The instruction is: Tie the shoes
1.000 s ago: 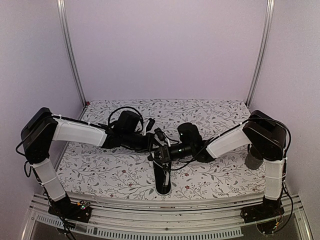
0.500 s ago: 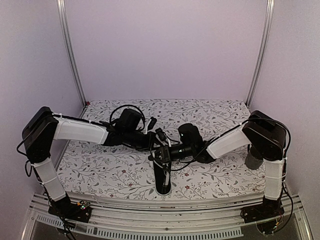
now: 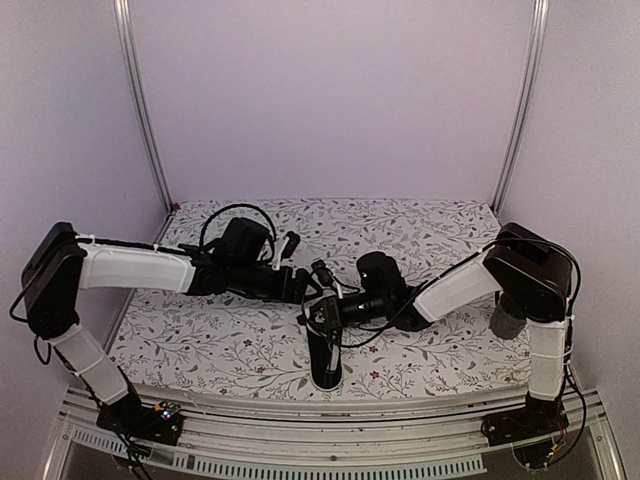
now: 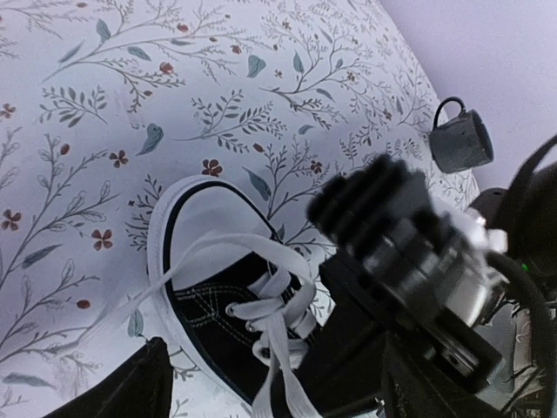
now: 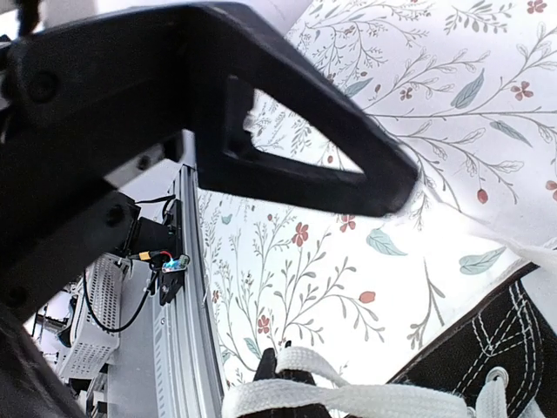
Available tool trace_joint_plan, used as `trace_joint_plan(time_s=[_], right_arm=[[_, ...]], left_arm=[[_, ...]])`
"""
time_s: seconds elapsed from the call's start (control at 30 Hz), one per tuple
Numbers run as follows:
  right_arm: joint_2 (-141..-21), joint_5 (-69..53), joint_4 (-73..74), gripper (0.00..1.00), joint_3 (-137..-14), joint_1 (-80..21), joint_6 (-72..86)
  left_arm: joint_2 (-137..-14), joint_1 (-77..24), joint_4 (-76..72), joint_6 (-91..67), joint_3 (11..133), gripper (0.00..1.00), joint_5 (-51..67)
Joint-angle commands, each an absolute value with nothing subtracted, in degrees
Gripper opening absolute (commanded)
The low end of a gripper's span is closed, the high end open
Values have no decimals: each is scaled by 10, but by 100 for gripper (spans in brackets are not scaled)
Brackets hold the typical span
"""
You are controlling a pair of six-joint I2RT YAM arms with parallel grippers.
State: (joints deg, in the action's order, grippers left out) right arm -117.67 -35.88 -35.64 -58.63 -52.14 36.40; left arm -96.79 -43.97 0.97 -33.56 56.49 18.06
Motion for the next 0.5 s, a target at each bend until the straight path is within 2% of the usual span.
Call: trace_joint_plan(time_s=[0.0,0.17,0.3,0.47], right_arm=[[-1177,-351,-362,2,-585,-524,362],[-1176,-352,-362,2,-582,-524,364],[-1174,-352,-362,2,-580,-524,366],[-1172,-352,-360,2,-579,-523,368]], left_arm=[[-875,-442,-2,-295,507,87,142],[-792,-441,-73,-291,397,88,124],[-751,-442,-191,-295,282,68,130],[-764,-444,-281,-301,227,54,142]])
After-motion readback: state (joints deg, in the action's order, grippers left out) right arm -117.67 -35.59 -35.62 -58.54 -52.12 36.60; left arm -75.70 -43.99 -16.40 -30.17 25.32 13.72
